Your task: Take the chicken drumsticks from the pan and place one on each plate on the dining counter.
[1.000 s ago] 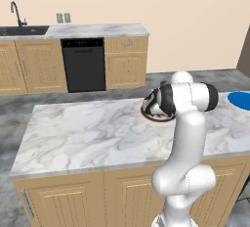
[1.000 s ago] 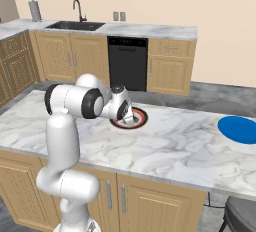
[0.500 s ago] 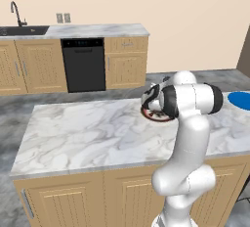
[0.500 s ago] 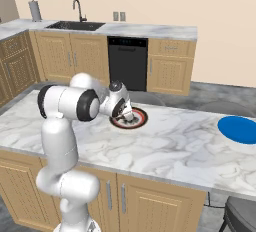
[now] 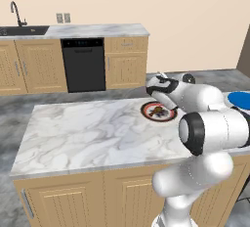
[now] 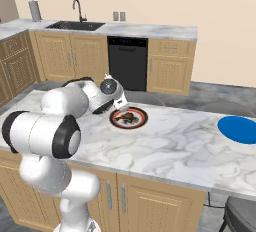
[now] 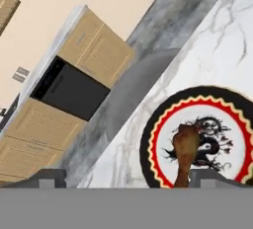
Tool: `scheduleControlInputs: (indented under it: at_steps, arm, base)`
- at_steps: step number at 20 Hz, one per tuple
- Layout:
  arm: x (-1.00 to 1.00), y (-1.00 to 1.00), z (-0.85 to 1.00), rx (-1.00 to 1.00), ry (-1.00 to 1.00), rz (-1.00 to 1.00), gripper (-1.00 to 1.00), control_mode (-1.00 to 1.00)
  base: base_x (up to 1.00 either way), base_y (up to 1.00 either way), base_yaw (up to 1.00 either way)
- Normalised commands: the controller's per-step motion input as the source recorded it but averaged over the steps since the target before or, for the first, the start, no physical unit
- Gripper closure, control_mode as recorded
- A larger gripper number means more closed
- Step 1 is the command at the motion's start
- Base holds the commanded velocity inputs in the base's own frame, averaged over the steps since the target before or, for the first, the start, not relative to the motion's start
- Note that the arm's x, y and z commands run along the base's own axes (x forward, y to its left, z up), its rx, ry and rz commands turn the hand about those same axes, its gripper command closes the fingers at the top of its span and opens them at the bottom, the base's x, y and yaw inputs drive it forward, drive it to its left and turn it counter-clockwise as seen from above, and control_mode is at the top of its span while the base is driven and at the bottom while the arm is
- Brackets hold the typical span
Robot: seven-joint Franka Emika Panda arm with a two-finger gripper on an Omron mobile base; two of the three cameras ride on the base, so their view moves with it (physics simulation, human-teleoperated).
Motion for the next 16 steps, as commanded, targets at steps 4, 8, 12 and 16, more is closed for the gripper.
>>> scheduleControlInputs:
  at_steps: [4, 8, 12, 16]
  arm:
    - [-1.0, 0.0, 0.8, 0.0, 0.04, 0.2, -1.0, -1.0]
    - [-1.0, 0.06, 0.59, -0.03, 0.37, 0.17, -1.0, -1.0]
    - [-1.0, 0.18, 0.76, -0.07, 0.59, 0.13, -1.0, -1.0]
    - [-1.0, 0.13, 0.69, -0.08, 0.71, 0.12, -1.0, -1.0]
  base:
    - [0.0, 0.0, 0.0]
    - [0.0, 0.0, 0.0]
    - [0.0, 0.0, 0.0]
    - [0.0, 0.0, 0.0]
